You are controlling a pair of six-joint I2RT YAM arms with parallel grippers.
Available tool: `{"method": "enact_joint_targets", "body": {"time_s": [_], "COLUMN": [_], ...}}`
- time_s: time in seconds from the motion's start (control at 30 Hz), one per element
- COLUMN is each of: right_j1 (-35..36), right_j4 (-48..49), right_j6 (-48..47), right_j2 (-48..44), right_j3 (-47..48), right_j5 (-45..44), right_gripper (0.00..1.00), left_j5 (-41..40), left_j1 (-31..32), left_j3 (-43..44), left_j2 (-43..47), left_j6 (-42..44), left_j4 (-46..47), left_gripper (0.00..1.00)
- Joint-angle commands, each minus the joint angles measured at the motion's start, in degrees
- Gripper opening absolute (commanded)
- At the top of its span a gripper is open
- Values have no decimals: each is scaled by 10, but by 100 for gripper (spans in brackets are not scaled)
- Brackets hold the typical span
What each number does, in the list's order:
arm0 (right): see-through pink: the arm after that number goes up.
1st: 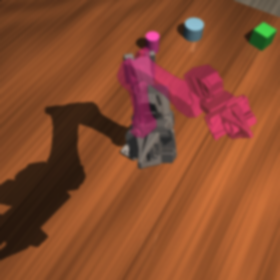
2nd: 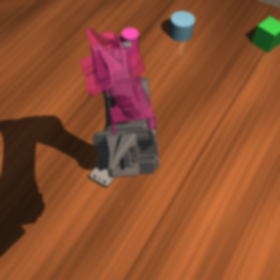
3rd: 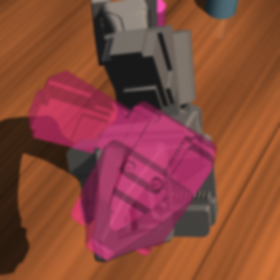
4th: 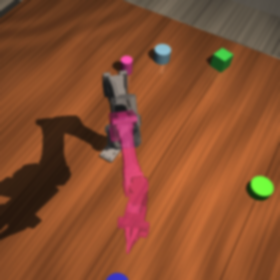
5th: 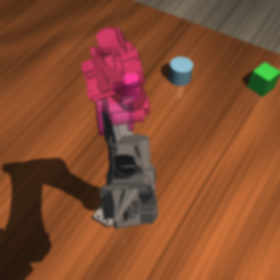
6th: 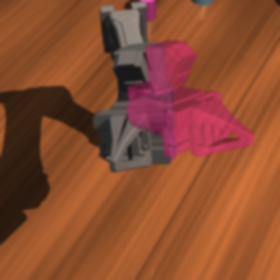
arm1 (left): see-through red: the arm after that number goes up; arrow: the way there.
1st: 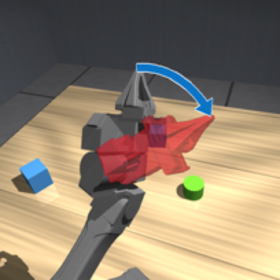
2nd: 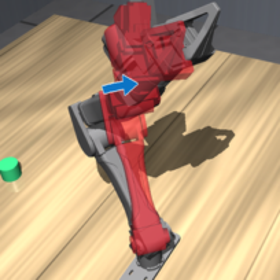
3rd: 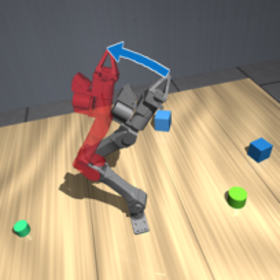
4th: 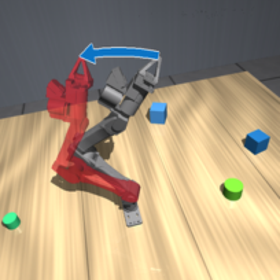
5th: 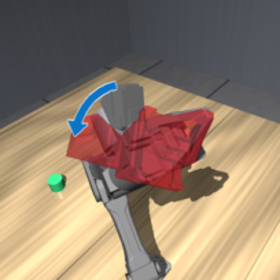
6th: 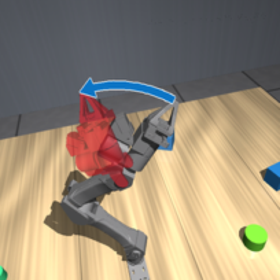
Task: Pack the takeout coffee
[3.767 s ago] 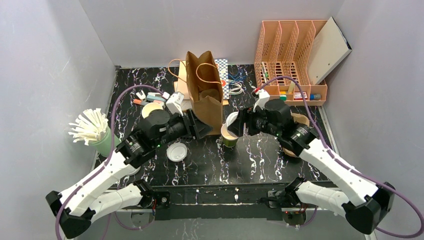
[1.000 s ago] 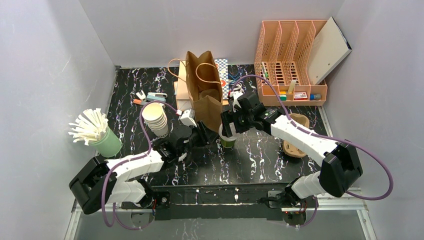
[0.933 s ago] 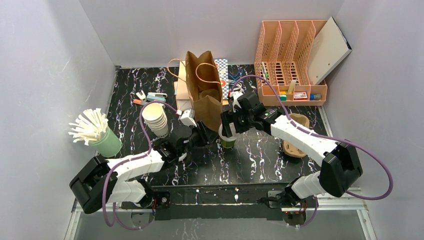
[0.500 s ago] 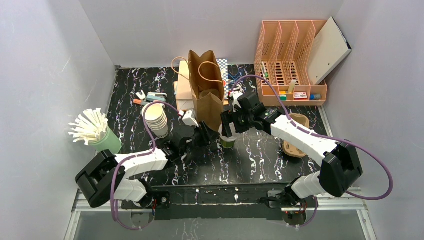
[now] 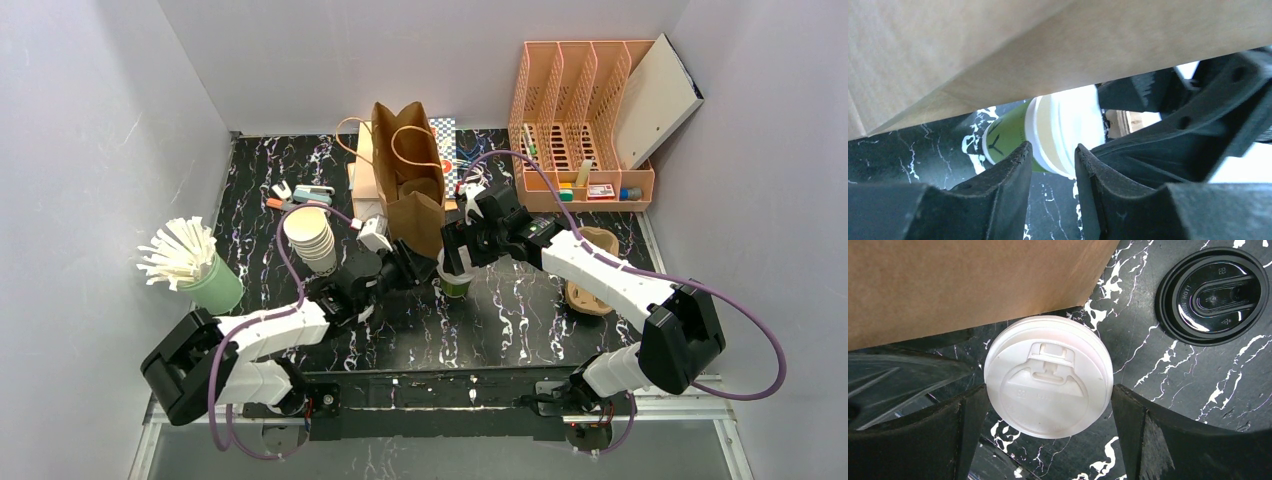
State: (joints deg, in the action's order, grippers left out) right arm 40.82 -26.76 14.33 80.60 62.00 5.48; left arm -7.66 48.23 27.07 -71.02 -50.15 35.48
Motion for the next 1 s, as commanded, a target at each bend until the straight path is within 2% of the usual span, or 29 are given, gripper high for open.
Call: {"method": "enact_joint_targets", "body": {"time_s": [0.0, 0.07, 0.23, 0.43, 0.87, 0.97], "right_j1": [-2, -2, -2, -2, -2, -2], "right_j4": [13, 13, 14, 17, 10, 8], "right_j6": [-9, -9, -2, 9, 2, 2], "right_j2": [-10, -13, -17, -24, -25, -27], "right_j3": [2, 3, 4, -1, 3, 3], "right_j5": [9, 9, 7, 6, 23, 24], "right_gripper": [98, 98, 98, 98, 98, 98], "left_j5": [-23, -25, -14, -12, -10, -14], "left_j1": [3, 3, 3, 3, 3, 3], "left_j3": [-8, -12, -5, 0, 11, 9], "left_j2": [36, 41, 20, 0, -21, -19], "left_j6": [-4, -6, -9, -10, -3, -3], "left_j4": [23, 23, 24, 29, 33, 32], "left_gripper": [32, 32, 43, 40, 43, 40]}}
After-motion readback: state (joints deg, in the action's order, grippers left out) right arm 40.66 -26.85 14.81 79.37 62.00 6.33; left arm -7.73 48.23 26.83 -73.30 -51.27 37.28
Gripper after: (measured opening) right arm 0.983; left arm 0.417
